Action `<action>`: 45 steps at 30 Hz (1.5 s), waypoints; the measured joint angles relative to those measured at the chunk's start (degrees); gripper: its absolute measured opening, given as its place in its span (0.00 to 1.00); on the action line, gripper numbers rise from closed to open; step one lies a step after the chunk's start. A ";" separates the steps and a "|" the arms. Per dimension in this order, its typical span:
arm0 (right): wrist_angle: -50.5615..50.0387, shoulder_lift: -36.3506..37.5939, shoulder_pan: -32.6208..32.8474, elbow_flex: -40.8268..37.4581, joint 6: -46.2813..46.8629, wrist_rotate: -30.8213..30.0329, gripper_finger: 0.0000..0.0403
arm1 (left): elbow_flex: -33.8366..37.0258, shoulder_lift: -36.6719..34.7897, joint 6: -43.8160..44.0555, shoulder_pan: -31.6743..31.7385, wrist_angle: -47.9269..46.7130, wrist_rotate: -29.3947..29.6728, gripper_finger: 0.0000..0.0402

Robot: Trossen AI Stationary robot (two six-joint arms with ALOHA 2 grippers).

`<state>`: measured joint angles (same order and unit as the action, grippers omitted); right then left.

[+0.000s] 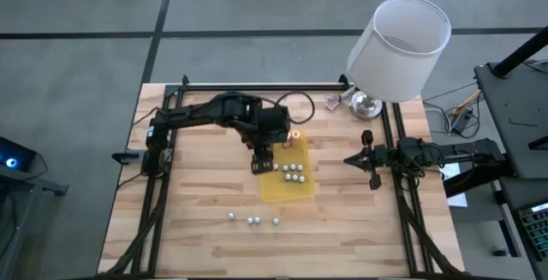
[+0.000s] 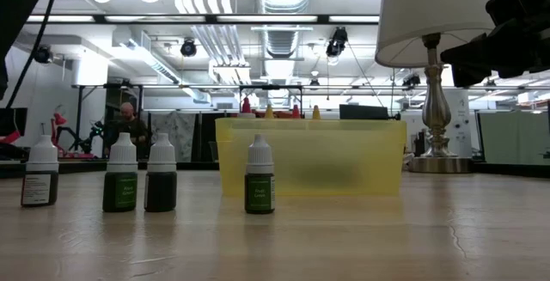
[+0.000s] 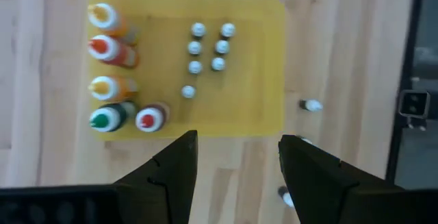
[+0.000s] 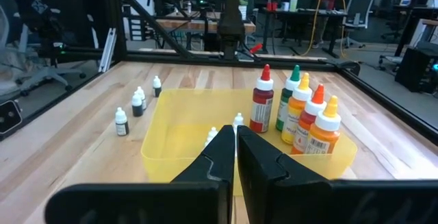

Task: Pick & Place food coloring
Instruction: Put the small black food coloring bottle into the bin

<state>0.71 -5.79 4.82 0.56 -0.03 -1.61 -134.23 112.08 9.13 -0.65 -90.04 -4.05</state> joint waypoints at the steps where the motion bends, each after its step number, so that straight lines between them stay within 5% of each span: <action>1: -0.04 0.01 0.00 0.00 0.00 0.02 0.02 | 0.00 -0.23 0.01 -0.77 0.00 -0.02 0.44; 27: 0.05 0.05 0.02 0.00 0.00 0.00 0.02 | 2.28 -4.75 4.45 -19.05 0.04 0.54 0.44; 45: 0.02 0.01 0.00 0.00 -0.02 0.01 0.02 | 11.92 -5.41 6.27 -20.80 0.04 0.97 0.44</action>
<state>0.73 -5.78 4.82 0.55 -0.05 -1.60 -122.32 106.67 15.40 -21.45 -90.00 -3.08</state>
